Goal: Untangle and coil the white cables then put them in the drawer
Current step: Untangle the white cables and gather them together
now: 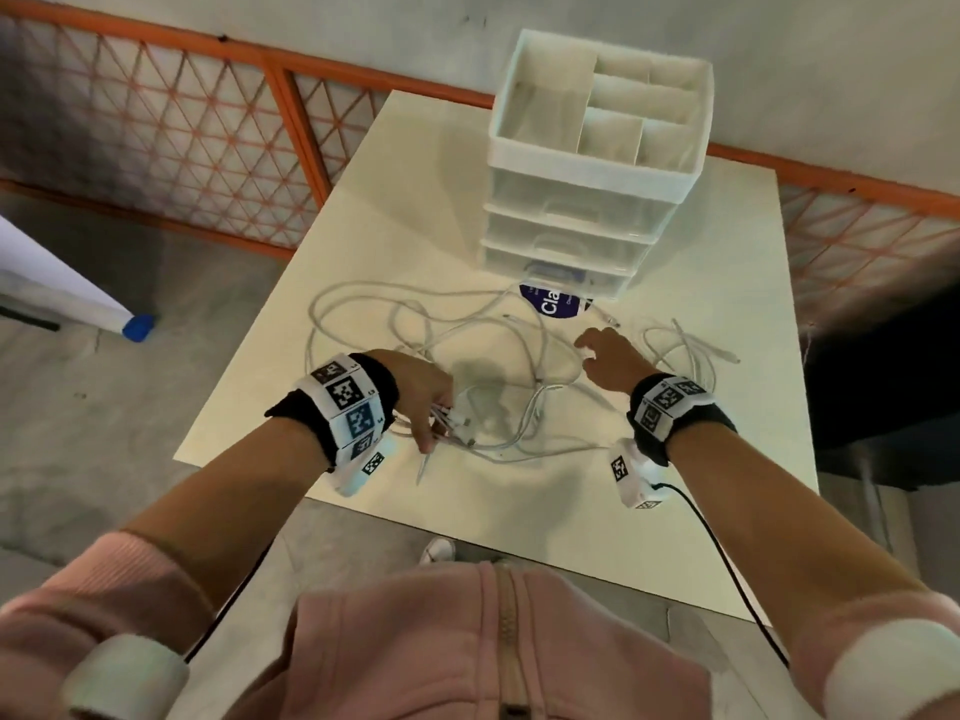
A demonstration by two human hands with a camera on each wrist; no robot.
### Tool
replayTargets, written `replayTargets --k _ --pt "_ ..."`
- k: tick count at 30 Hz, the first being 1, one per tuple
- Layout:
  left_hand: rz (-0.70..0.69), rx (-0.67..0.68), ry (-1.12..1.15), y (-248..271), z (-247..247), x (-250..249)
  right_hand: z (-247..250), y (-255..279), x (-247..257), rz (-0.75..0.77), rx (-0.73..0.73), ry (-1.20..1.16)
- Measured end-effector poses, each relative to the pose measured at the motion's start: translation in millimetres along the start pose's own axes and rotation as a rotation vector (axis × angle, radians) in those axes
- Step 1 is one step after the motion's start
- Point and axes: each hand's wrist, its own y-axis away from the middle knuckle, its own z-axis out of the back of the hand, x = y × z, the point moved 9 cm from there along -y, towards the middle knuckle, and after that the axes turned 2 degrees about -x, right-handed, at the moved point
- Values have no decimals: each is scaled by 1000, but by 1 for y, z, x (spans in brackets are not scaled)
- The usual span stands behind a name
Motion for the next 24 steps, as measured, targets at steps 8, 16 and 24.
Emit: replayTargets --k 8,16,24 --pt "-83 26 133 -4 -6 -13 -20 -9 -2 -74 -67 -16" --pt "-118 -356 611 -8 49 1 17 4 22 -38 4 -687" --pt "-235 -520 1383 -13 97 -19 83 60 92 354 120 -992"
